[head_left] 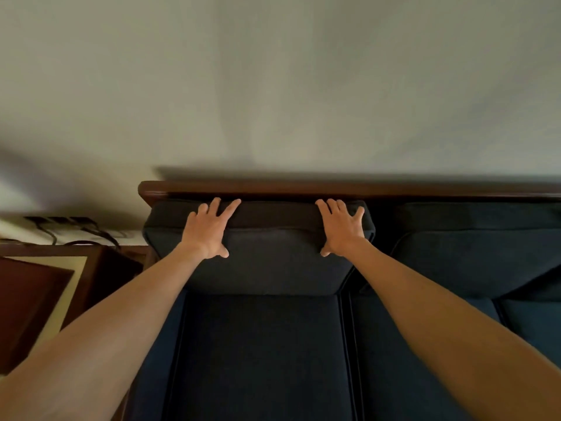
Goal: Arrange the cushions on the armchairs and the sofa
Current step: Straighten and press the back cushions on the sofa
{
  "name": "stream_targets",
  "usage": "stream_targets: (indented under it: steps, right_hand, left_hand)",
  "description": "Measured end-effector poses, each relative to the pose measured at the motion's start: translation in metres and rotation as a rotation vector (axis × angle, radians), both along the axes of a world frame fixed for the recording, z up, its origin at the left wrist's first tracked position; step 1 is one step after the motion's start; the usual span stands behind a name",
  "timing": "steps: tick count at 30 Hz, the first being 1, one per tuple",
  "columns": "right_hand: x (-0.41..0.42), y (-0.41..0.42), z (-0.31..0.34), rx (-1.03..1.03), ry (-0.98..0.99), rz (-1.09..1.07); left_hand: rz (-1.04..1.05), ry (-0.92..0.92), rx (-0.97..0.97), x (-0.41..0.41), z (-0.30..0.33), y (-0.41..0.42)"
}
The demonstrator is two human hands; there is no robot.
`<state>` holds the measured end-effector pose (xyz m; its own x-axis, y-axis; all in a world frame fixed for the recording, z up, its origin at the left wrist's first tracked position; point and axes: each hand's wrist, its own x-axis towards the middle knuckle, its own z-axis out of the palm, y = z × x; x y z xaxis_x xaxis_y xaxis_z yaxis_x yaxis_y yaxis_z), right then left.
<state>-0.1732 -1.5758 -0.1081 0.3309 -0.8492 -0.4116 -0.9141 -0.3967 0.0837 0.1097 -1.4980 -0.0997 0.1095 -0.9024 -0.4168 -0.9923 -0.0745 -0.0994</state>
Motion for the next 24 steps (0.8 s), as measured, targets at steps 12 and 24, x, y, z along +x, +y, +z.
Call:
stream_targets:
  steps: [12, 24]
  right_hand:
    - [-0.017, -0.003, 0.001, -0.05, 0.027, 0.023]
    - [-0.022, 0.043, 0.0, -0.14, -0.079, -0.036]
  left_hand:
    - [-0.02, 0.034, -0.081, -0.012, 0.002, -0.007]
    - [0.031, 0.043, -0.091, -0.023, 0.013, 0.01]
